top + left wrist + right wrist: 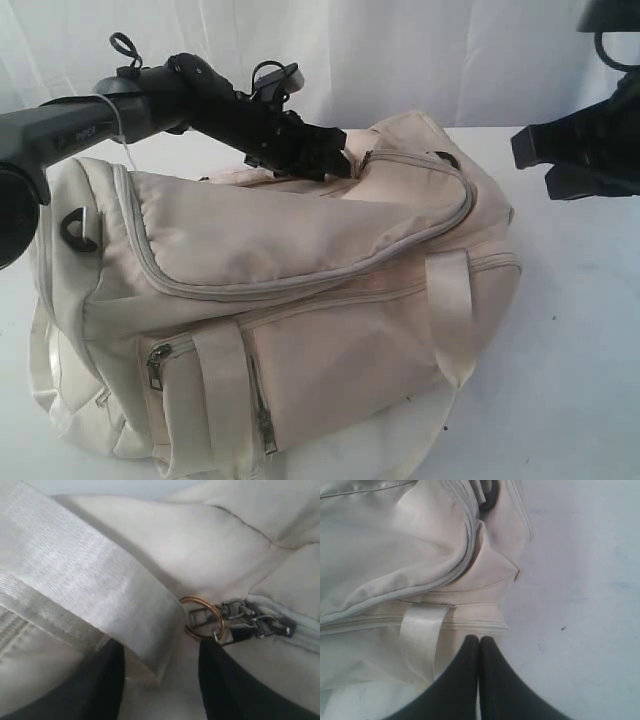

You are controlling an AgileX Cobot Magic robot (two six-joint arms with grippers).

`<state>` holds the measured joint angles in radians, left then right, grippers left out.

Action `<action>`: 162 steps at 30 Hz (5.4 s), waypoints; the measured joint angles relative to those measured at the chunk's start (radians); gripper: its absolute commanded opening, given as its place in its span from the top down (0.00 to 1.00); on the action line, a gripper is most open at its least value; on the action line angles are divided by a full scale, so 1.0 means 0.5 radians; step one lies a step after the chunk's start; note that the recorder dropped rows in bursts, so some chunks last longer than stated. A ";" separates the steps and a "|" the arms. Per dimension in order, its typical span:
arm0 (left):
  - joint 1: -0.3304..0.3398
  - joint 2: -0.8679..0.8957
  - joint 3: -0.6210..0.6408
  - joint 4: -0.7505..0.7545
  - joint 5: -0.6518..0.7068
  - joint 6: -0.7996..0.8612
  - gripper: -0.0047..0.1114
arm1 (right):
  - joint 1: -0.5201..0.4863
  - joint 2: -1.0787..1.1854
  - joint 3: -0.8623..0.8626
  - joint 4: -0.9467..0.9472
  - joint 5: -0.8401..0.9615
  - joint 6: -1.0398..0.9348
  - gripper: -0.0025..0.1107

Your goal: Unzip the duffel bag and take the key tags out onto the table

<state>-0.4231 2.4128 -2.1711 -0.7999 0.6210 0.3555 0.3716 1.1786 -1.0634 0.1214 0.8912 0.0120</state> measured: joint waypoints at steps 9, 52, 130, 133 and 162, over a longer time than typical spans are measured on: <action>-0.012 0.000 0.000 0.005 -0.130 -0.022 0.96 | 0.000 0.000 0.000 0.013 0.007 0.000 0.98; -0.003 -0.562 0.011 0.342 0.317 0.242 0.96 | 0.390 0.895 -0.012 1.946 -1.484 -3.888 0.52; -0.007 -0.564 0.011 0.377 0.315 0.239 0.96 | 0.512 1.089 -0.199 1.999 -1.805 -3.626 0.98; -0.007 -0.564 0.011 0.381 0.315 0.239 0.96 | 0.515 1.034 -0.199 2.003 -1.782 -3.586 0.98; -0.031 -0.574 0.011 0.341 0.348 0.235 0.96 | 0.515 0.918 -0.110 1.944 -1.955 -3.531 0.43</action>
<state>-0.4385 2.1261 -2.1655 -0.6294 0.7949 0.4729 0.6290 1.6376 -1.1184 1.0936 -0.0863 -1.7534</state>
